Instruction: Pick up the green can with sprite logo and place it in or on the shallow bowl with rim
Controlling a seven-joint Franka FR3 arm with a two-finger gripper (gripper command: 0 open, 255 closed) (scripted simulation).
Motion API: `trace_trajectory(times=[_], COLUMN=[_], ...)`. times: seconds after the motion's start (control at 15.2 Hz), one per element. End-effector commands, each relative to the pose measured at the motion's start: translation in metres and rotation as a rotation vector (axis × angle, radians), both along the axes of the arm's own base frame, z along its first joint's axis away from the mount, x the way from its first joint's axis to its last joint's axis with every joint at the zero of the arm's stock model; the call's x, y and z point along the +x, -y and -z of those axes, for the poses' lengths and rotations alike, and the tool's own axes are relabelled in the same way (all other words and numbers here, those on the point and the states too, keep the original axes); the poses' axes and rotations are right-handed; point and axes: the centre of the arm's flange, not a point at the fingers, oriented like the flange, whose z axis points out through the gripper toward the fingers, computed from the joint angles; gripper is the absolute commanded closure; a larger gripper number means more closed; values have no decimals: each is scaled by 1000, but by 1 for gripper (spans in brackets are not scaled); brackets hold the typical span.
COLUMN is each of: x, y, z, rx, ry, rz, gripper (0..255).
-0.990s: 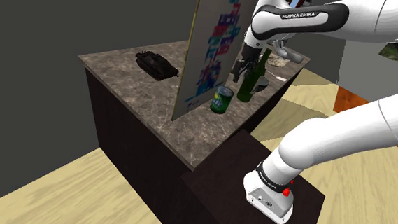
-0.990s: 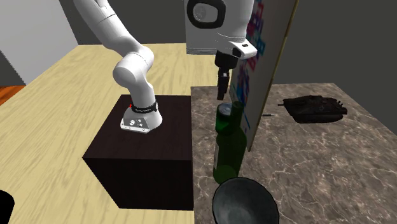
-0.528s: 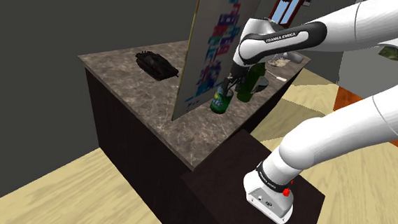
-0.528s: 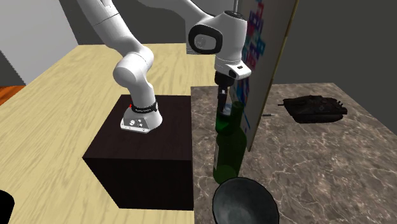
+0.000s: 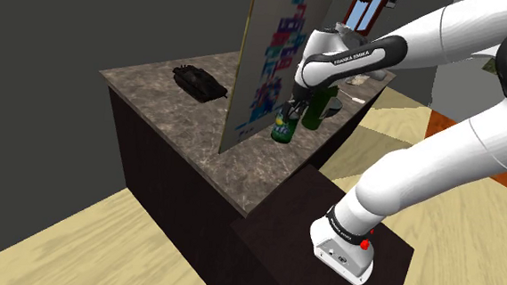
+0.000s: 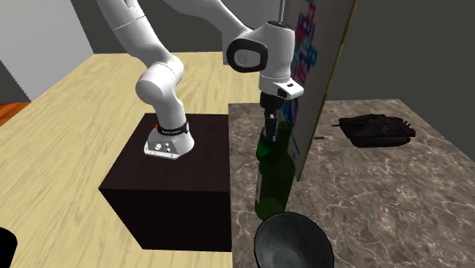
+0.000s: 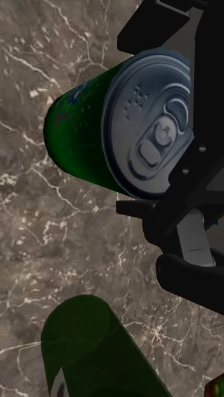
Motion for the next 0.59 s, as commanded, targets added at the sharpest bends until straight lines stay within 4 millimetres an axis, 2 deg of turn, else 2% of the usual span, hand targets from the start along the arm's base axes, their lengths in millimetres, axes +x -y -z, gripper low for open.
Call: trace_trajectory(times=[0.0, 0.33, 0.4, 0.53], x=[-8, -8, -10, -10], y=[-10, -10, -9, -4], z=[25, 25, 22, 25], rx=[82, 82, 83, 82], ry=[-41, -41, -41, -40], rz=[58, 58, 57, 57], gripper=[0, 0, 255, 255])
